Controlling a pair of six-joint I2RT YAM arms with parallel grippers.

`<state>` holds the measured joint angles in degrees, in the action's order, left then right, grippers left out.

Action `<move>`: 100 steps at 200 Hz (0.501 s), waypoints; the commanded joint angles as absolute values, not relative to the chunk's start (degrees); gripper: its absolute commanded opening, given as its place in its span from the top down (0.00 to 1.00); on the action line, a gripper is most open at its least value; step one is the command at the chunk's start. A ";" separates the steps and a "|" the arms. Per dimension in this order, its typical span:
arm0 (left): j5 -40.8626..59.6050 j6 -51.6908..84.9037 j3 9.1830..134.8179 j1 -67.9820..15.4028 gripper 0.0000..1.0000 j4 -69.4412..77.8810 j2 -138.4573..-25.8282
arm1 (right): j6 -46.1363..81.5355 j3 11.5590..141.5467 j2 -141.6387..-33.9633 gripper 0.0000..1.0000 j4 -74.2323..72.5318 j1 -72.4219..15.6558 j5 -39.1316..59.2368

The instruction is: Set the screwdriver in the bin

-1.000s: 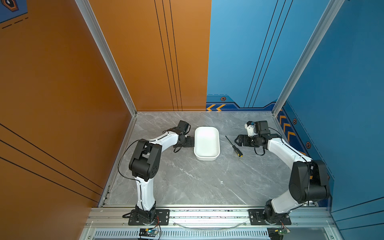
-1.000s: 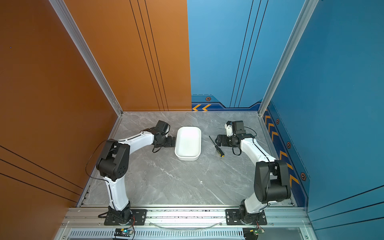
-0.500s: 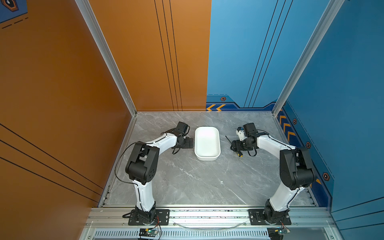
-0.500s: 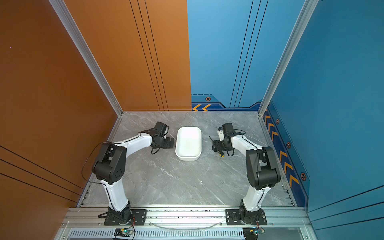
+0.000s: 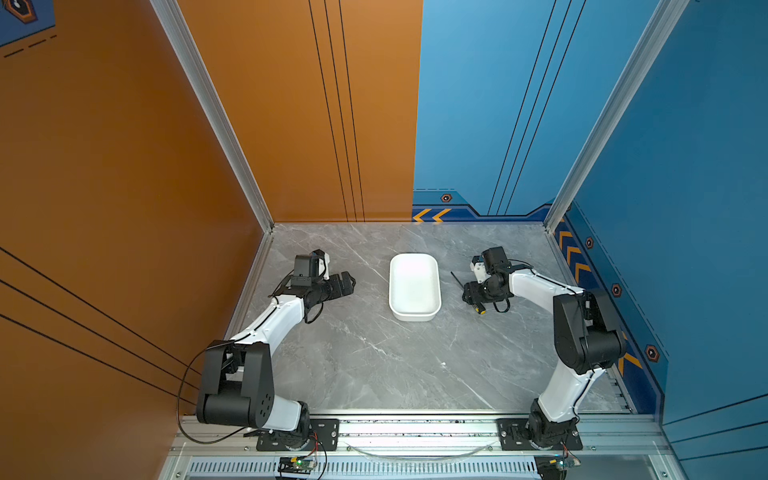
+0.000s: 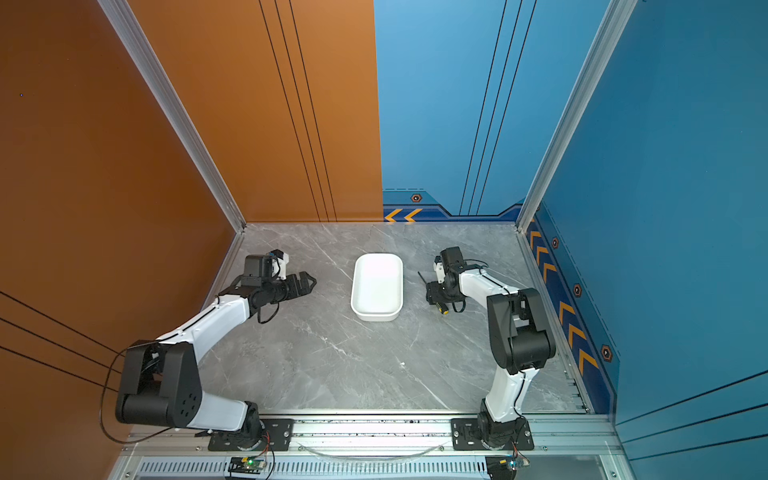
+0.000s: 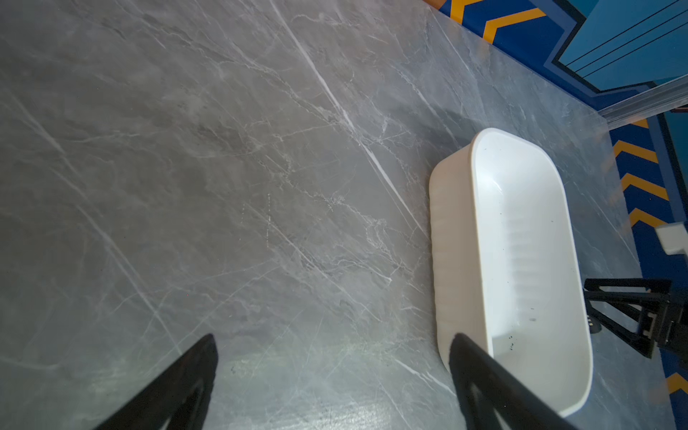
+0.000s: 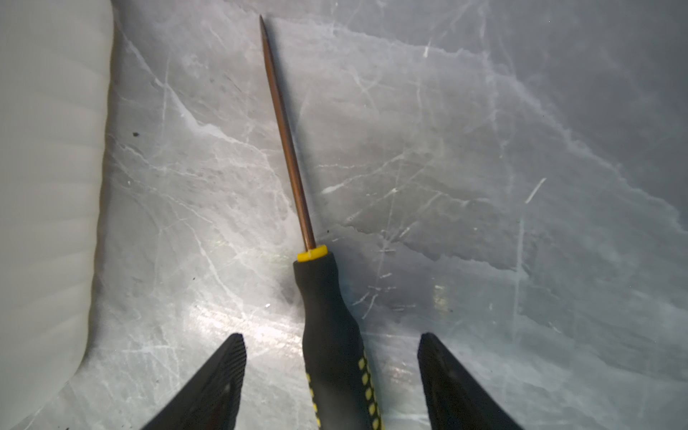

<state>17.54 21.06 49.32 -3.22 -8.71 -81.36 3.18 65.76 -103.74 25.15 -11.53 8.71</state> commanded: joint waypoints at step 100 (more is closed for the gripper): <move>43.06 27.69 44.66 2.72 0.02 5.99 -84.26 | 4.08 66.86 -105.95 0.47 27.42 -12.44 7.47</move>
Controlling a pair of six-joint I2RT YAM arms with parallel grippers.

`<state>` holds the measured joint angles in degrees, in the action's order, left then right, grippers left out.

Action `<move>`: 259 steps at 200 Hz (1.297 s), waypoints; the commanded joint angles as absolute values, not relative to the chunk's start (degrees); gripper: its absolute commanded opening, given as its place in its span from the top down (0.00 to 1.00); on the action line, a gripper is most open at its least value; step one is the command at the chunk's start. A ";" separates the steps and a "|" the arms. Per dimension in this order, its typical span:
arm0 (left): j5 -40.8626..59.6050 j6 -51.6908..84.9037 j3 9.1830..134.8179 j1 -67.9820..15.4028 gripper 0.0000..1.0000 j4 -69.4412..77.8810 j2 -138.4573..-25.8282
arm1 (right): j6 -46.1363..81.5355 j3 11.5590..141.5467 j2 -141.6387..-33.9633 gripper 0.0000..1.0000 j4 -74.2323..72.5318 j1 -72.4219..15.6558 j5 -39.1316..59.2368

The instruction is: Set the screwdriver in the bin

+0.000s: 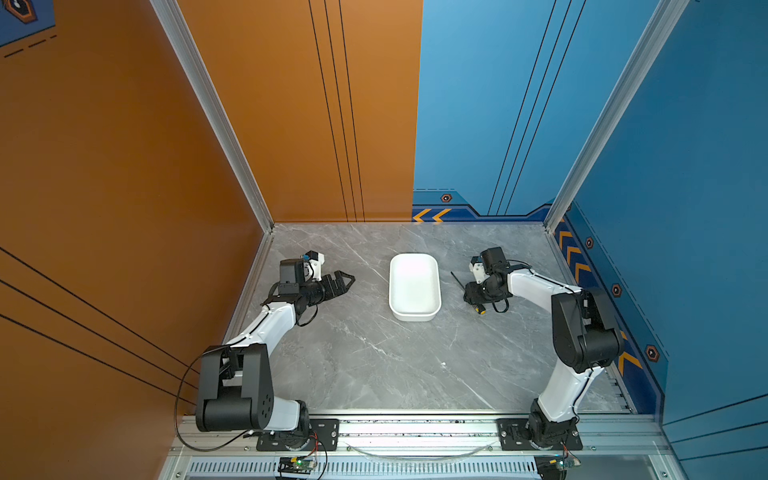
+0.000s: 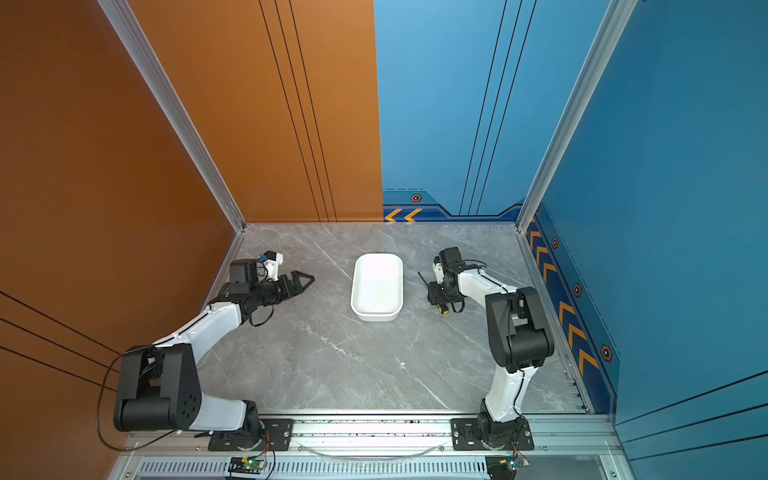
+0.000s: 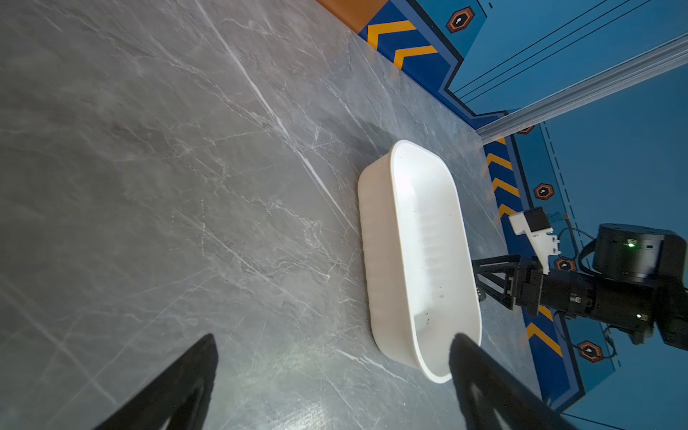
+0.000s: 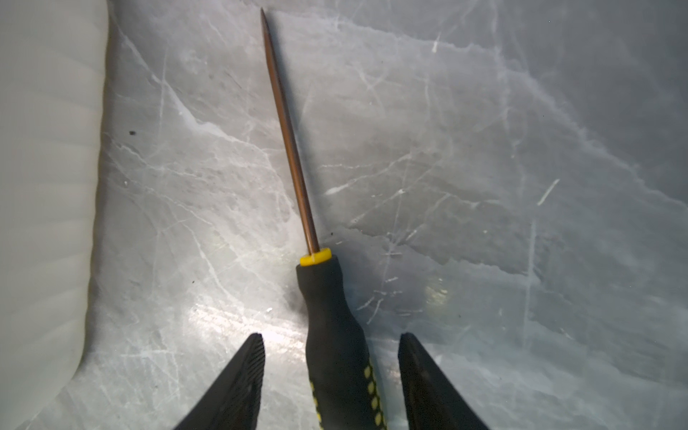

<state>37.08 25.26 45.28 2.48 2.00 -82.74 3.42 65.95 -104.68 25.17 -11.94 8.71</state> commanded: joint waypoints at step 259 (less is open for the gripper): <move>47.64 30.50 45.63 2.37 0.02 8.45 -88.94 | 23.33 82.46 -99.94 1.00 46.96 -14.37 5.37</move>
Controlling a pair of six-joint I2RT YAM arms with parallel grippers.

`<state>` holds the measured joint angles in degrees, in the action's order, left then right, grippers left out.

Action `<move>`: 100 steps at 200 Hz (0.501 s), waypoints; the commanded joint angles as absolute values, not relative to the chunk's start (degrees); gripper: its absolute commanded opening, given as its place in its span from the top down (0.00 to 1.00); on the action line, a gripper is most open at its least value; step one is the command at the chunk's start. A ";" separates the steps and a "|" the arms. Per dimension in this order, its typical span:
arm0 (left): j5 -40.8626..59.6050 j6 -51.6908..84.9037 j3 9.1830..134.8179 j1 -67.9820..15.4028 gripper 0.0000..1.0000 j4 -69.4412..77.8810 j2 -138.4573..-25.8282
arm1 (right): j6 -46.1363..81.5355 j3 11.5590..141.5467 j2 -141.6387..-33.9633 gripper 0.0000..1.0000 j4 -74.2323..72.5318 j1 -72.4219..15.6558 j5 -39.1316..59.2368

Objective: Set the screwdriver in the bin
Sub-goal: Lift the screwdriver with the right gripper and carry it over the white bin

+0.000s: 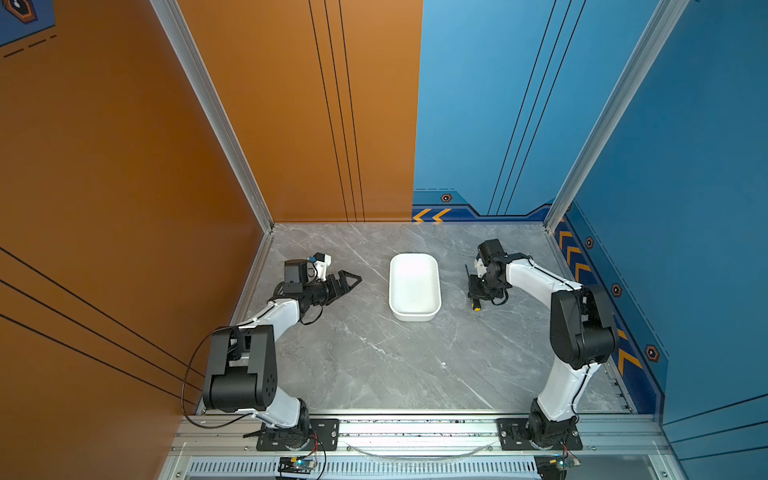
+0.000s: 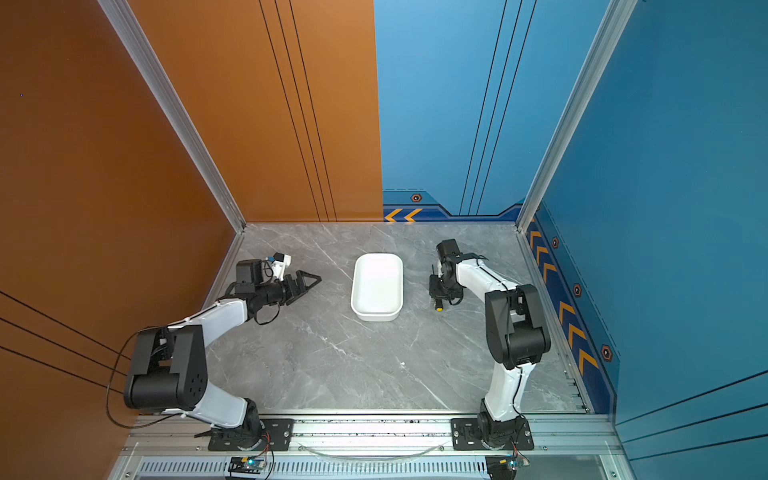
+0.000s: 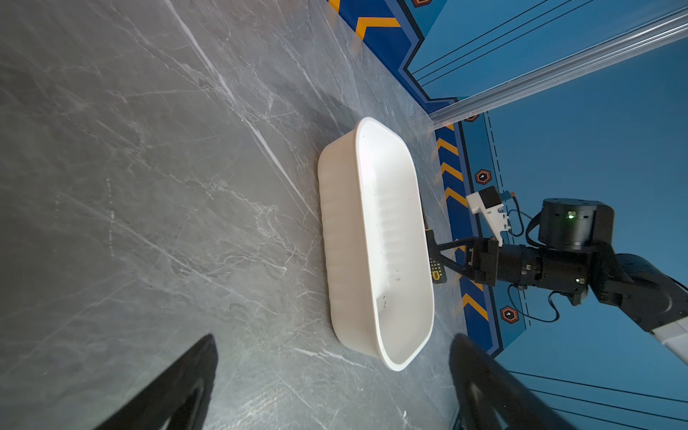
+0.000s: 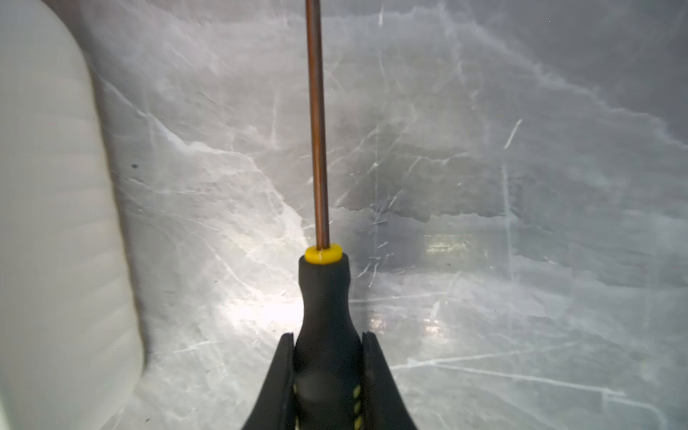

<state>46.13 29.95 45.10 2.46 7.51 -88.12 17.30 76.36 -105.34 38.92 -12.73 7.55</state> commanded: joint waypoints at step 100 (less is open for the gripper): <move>48.65 31.82 47.24 1.50 0.02 10.12 -91.61 | 42.98 95.27 -100.74 1.00 47.71 -28.83 -4.60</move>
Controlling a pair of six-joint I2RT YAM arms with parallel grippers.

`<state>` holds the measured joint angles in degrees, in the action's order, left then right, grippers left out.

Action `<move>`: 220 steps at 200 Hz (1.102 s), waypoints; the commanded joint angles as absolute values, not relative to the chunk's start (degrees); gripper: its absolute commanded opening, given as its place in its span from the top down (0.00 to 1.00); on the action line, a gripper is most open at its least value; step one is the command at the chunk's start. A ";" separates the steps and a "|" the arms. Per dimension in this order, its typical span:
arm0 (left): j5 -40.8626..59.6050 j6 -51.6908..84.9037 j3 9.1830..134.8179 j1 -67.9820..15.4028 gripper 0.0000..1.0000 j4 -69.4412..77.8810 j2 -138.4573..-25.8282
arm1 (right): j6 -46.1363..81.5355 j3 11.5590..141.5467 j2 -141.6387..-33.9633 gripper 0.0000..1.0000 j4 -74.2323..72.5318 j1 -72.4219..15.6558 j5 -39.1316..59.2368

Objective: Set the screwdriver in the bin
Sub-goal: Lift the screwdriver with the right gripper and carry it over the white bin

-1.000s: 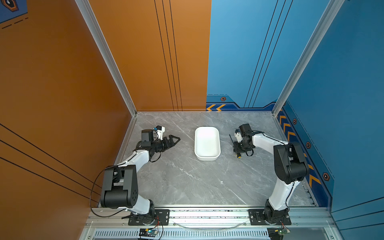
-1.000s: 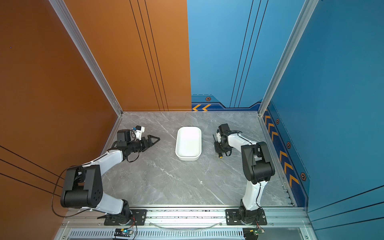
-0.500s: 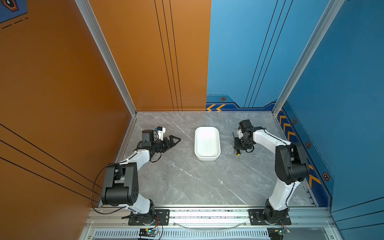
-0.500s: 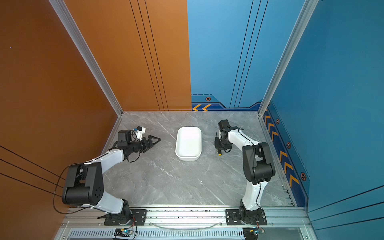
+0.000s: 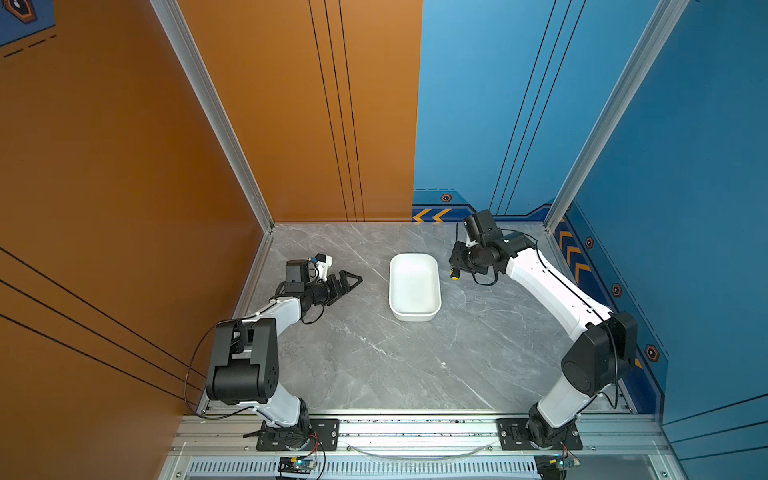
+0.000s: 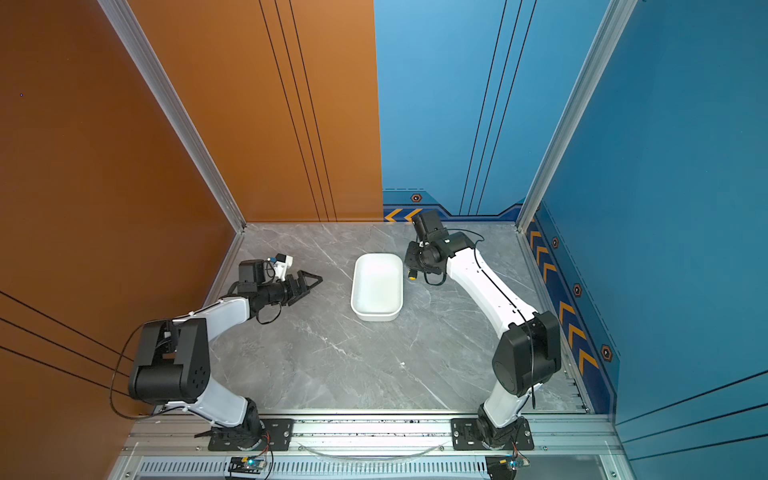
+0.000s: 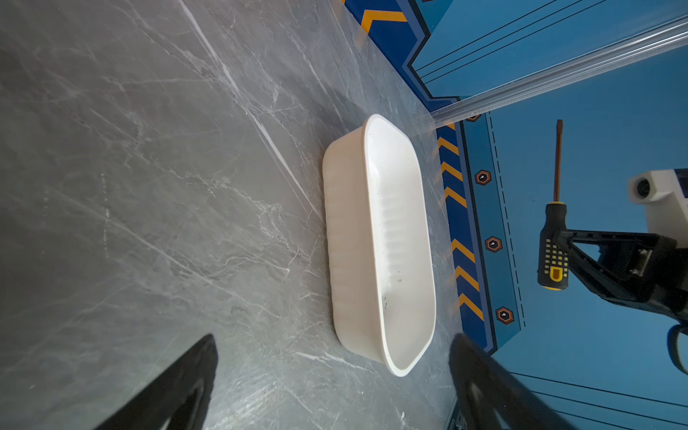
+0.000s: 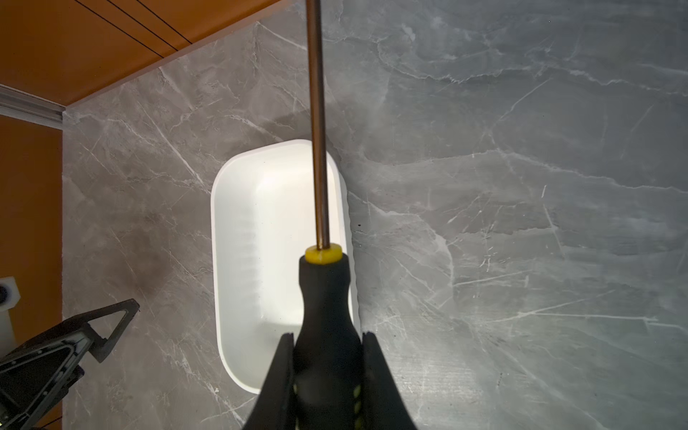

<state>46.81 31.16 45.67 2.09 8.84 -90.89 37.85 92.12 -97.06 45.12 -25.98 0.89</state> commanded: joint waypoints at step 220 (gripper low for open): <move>51.15 30.76 47.09 1.49 0.02 11.60 -93.25 | 47.91 104.51 -124.80 1.00 47.46 -39.45 -8.30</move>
<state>49.60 31.53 45.89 1.50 11.00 -92.82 47.05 103.13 -123.94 46.76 -38.76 -7.70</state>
